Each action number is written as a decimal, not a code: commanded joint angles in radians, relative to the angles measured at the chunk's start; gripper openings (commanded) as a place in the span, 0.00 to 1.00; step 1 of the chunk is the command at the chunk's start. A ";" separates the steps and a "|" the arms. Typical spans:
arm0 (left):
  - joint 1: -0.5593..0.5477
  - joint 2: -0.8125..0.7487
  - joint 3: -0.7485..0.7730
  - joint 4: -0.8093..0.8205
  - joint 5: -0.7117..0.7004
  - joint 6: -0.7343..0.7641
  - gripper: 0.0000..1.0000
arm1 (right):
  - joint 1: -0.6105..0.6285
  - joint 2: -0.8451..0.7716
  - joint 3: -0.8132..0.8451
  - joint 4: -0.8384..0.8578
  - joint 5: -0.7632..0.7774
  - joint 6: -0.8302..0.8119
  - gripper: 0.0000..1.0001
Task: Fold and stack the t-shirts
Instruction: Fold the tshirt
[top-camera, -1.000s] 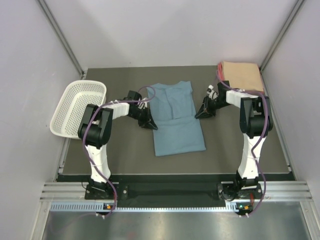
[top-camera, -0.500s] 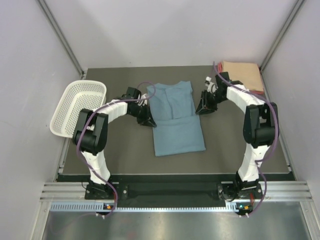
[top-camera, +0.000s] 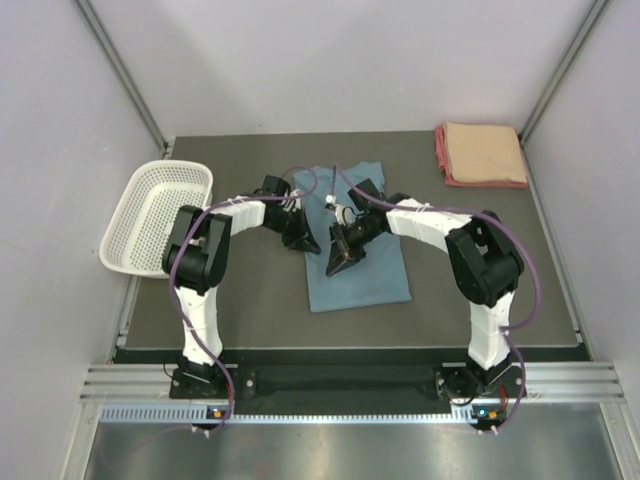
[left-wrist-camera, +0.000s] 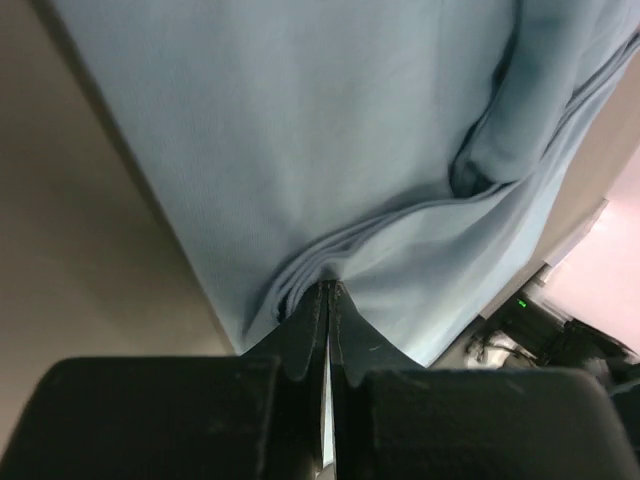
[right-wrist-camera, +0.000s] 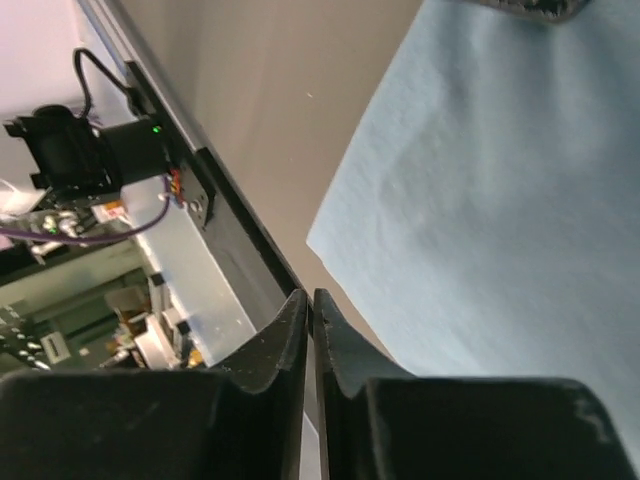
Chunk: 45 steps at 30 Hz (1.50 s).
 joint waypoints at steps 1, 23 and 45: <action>0.001 -0.014 -0.020 0.034 -0.015 -0.003 0.02 | 0.044 -0.007 -0.064 0.202 -0.068 0.092 0.06; 0.003 0.029 -0.069 0.068 -0.104 -0.050 0.00 | 0.196 0.057 -0.322 0.468 0.044 0.198 0.00; -0.081 -0.205 0.016 -0.136 -0.210 0.004 0.16 | -0.263 -0.339 -0.509 0.259 -0.002 0.025 0.01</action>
